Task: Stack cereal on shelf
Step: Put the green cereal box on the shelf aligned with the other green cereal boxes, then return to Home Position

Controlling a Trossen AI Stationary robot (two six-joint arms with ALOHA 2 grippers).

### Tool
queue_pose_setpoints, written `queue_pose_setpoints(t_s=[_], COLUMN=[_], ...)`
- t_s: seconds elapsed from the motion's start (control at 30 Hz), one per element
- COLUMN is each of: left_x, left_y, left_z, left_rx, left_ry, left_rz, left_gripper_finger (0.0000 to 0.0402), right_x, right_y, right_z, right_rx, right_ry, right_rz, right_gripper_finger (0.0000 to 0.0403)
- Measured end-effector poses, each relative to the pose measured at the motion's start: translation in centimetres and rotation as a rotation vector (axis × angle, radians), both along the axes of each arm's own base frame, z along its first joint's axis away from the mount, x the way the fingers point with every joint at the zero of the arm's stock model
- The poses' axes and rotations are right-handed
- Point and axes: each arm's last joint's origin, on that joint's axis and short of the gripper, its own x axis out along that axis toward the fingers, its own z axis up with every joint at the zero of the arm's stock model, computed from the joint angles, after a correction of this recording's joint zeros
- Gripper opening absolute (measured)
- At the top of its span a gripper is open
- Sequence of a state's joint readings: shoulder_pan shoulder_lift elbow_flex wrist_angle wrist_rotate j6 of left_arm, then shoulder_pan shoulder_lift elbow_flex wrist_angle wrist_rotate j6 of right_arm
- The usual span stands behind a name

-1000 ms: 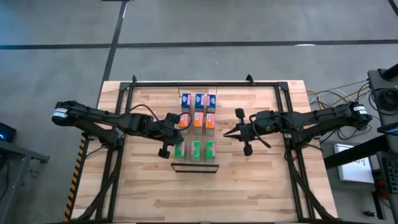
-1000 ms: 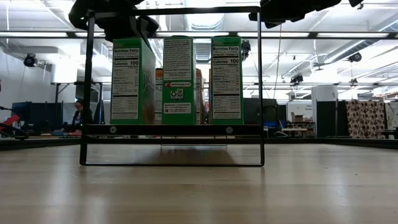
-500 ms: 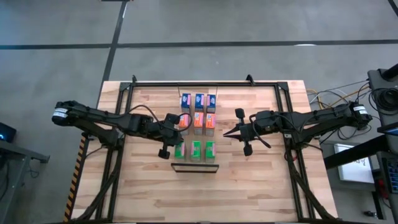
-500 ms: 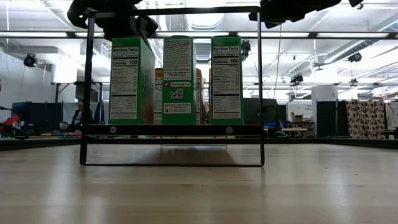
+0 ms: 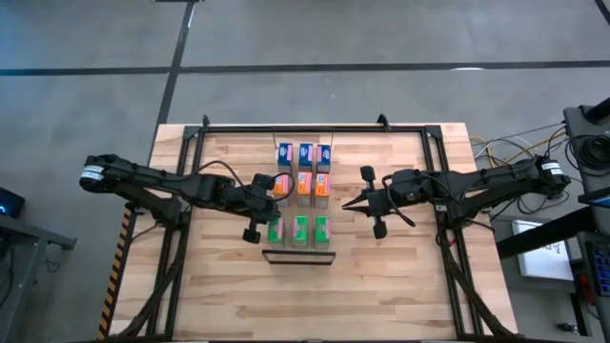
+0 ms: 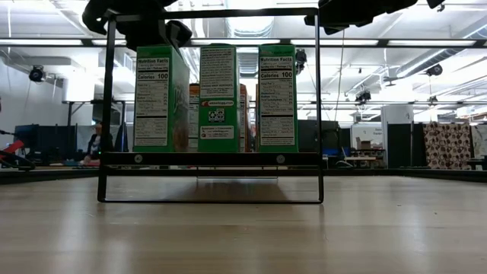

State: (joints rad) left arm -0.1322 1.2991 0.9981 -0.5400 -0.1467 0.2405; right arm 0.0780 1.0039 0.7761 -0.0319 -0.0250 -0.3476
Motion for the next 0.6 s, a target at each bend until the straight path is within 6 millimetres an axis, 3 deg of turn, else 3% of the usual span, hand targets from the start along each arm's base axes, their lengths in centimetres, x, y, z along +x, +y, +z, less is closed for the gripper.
queue_pose_setpoints(t_s=[0.6], left_x=[-0.53], left_y=[0.00], left_z=[0.98], left_rx=[-0.004], left_ry=[-0.006], left_rz=[0.000], left_gripper_finger=[0.0000], right_x=[0.00], right_y=[0.00], right_z=[0.00], right_rx=[-0.011], right_ry=[-0.001], right_rz=[0.004], right_gripper_finger=[0.0009])
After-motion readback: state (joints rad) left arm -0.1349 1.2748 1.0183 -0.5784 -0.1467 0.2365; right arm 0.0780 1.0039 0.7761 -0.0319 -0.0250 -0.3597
